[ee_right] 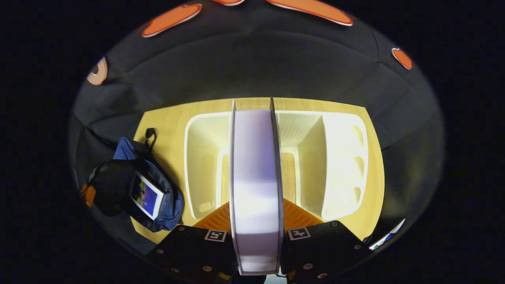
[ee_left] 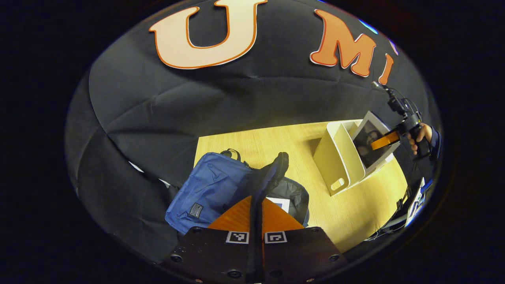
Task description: Open the schoolbag, grab two books from the bookshelf and put them into the schoolbag.
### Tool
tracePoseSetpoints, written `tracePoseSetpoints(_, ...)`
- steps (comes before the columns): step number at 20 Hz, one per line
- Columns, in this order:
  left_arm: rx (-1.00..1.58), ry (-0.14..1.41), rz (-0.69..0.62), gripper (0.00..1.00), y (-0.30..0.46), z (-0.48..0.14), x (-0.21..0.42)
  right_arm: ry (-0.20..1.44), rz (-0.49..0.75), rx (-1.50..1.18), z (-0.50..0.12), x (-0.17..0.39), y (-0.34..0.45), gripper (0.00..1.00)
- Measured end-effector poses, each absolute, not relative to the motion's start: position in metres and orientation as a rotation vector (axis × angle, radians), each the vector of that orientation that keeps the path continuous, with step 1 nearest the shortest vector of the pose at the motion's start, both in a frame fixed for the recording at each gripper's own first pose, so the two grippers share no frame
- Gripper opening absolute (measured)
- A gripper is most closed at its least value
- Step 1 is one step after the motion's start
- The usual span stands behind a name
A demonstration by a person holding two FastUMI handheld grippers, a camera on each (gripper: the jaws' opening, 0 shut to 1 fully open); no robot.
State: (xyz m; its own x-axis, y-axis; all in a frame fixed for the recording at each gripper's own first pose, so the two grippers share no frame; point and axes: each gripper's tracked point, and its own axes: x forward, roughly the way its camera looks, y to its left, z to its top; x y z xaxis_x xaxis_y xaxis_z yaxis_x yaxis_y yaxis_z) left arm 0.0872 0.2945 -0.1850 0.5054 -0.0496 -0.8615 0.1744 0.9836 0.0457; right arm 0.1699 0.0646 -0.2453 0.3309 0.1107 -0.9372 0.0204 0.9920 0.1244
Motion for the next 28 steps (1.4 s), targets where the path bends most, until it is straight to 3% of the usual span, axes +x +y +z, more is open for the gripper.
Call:
tracePoseSetpoints(12, 0.13, 1.027, -0.138, 0.0, 0.298, -0.175, 0.087, 0.886, 0.237, 0.5, -0.076, 0.133, 0.095, 0.41)
tracePoseSetpoints(19, 0.119, 1.03, -0.133, 0.0, 0.301, -0.177, 0.087, 0.978, 0.387, 0.826, -0.125, 0.119, 0.211, 0.41)
tracePoseSetpoints(28, 0.118, 1.05, -0.13, 0.0, 0.302, -0.184, 0.091, 1.0, 0.334, 0.951, -0.194, 0.101, 0.313, 0.41)
